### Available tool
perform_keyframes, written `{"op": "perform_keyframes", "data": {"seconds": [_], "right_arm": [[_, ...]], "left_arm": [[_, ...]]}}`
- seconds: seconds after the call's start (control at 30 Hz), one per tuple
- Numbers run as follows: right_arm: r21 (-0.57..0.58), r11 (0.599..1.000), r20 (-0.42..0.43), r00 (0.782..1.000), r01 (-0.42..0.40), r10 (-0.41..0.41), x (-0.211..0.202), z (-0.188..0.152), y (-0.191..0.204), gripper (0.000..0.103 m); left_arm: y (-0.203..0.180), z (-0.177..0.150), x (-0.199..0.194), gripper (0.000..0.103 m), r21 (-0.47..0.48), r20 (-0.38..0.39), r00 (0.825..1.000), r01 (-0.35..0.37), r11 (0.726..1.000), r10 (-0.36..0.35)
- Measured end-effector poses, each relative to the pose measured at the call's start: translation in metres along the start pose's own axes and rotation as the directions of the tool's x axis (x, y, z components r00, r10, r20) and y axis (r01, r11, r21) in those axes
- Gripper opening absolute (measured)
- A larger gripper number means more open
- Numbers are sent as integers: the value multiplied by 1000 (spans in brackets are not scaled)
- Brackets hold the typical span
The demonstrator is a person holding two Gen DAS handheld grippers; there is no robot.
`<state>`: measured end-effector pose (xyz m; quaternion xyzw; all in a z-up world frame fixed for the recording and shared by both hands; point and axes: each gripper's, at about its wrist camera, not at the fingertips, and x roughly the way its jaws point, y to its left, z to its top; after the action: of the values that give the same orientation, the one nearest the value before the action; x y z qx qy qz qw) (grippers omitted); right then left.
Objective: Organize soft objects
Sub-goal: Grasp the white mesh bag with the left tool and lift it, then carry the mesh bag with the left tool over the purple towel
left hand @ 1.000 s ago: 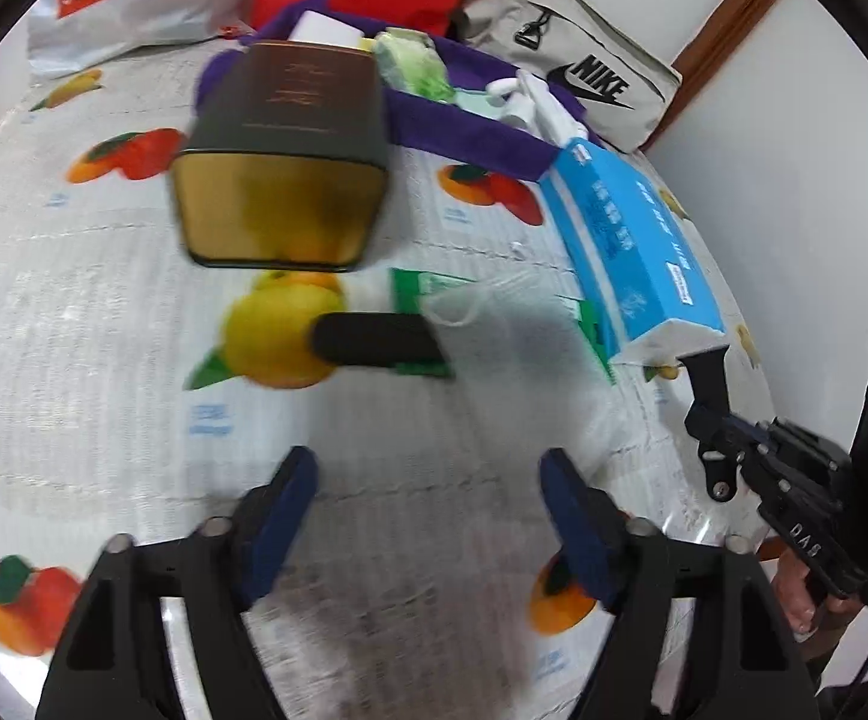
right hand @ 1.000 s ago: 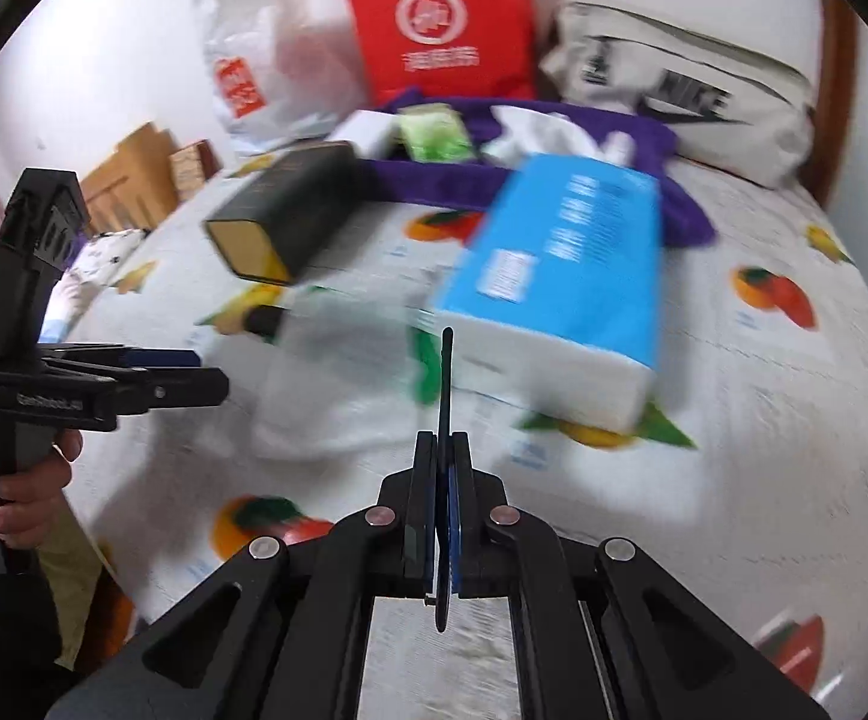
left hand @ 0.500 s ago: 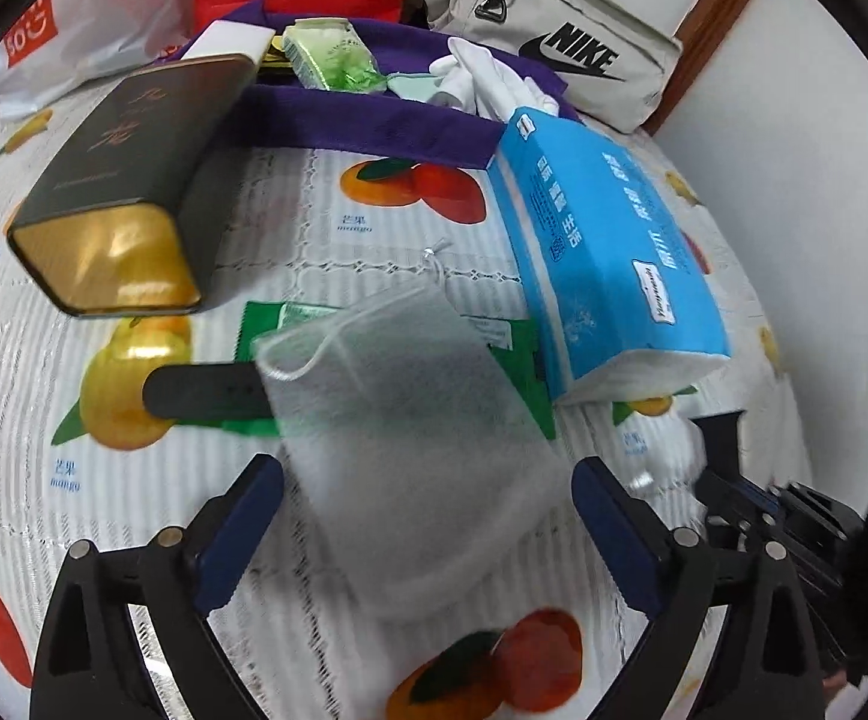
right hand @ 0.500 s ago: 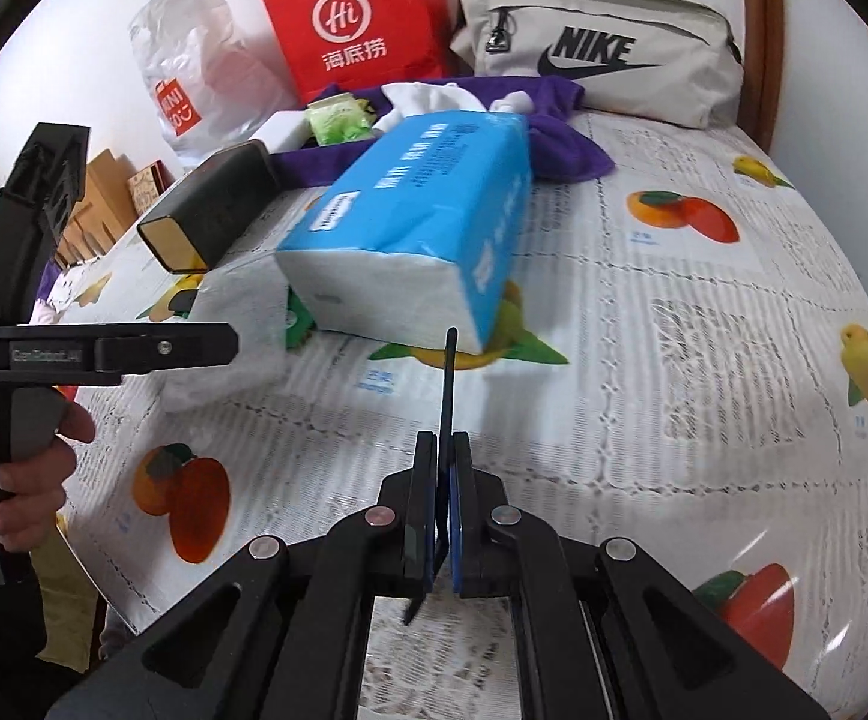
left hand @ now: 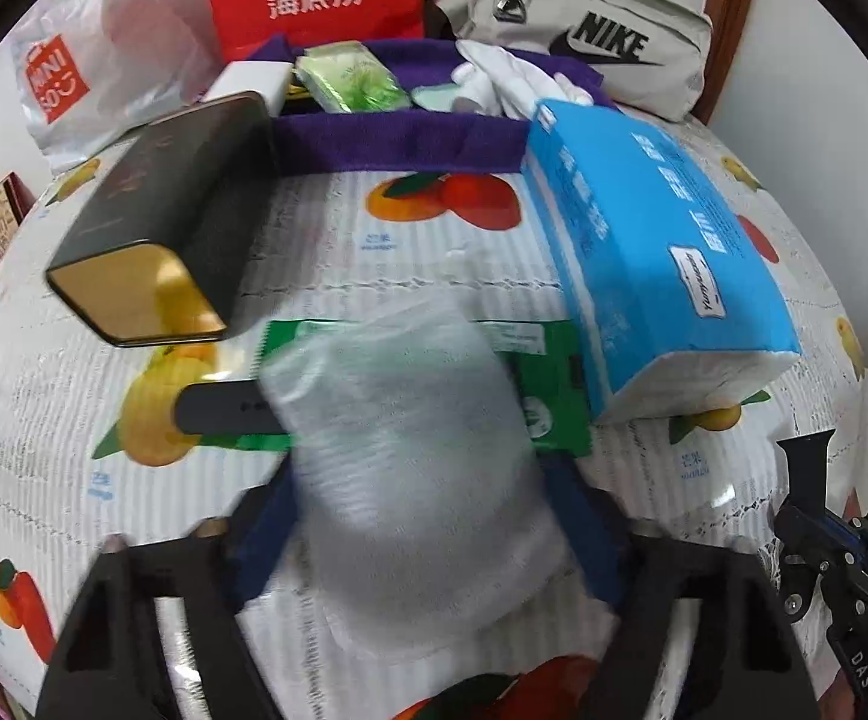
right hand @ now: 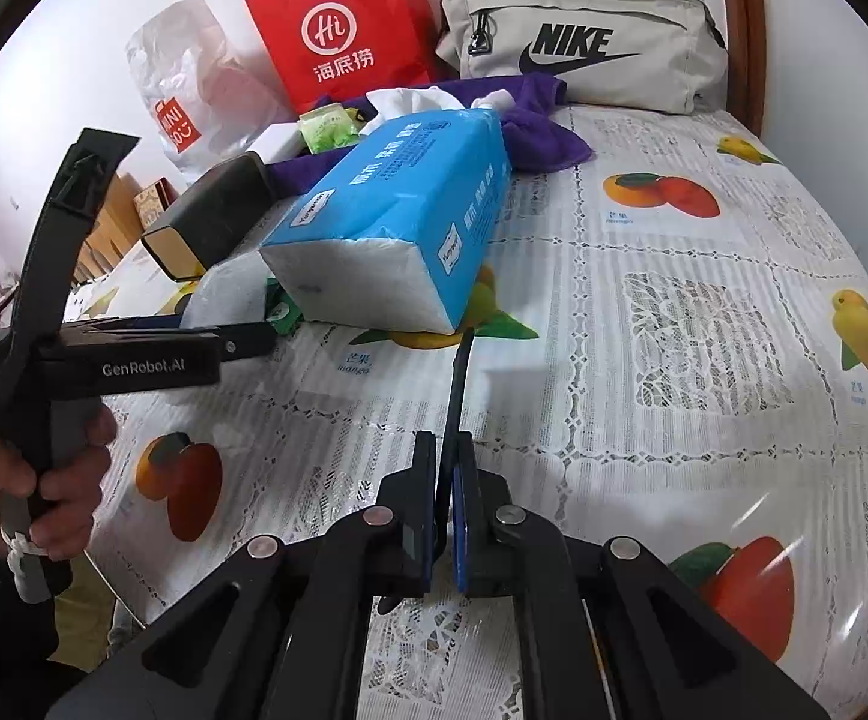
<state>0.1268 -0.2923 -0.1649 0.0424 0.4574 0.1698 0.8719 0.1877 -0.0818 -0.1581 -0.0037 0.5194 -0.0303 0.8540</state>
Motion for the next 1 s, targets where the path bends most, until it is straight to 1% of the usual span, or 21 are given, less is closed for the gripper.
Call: {"op": "perform_keyframes", "data": {"seconds": [0.07, 0.13, 0.17, 0.23, 0.33, 0.4, 0.6, 0.73, 0.8, 0.9, 1.0], "right_arm": [[0, 1000, 1, 1000, 0, 0, 0, -1, 1, 6], [-4, 1000, 4, 1000, -1, 1, -1, -1, 5, 6], [-7, 1000, 4, 1000, -4, 4, -1, -1, 7, 6], [-15, 1000, 6, 1000, -8, 8, -2, -1, 12, 6], [-32, 999, 1, 1000, -14, 14, -1, -1, 23, 6], [-38, 999, -2, 1000, -15, 15, 1, -1, 28, 6], [-80, 996, -19, 999, 27, -28, 9, -4, 42, 8], [-91, 993, -35, 997, 70, -73, 13, -4, 41, 8], [-93, 991, -31, 995, 96, -99, 13, -4, 39, 8], [-87, 991, -31, 994, 102, -105, 15, -3, 36, 8], [-76, 991, -19, 994, 108, -110, 15, -1, 36, 4]], "left_arm": [[10, -2, -5, 35, 2, 6, 1000, 12, 1000, -12], [20, -5, -9, 21, 11, 2, 999, 32, 999, -32], [26, -6, -10, 16, 5, -3, 999, 51, 999, -51], [37, -11, -13, 12, -8, -7, 997, 79, 997, -79], [49, -18, -17, 11, -30, -6, 994, 111, 993, -111], [57, -25, -21, 10, -38, -3, 993, 119, 992, -119], [86, -42, -32, 10, -64, 9, 996, 92, 994, -91], [111, -49, -35, 10, -92, 16, 999, 44, 995, -43], [120, -49, -34, 10, -103, 19, 999, 43, 994, -41], [130, -50, -34, 10, -114, 28, 999, 34, 993, -31], [133, -49, -32, 10, -115, 44, 998, 52, 992, -48]]}}
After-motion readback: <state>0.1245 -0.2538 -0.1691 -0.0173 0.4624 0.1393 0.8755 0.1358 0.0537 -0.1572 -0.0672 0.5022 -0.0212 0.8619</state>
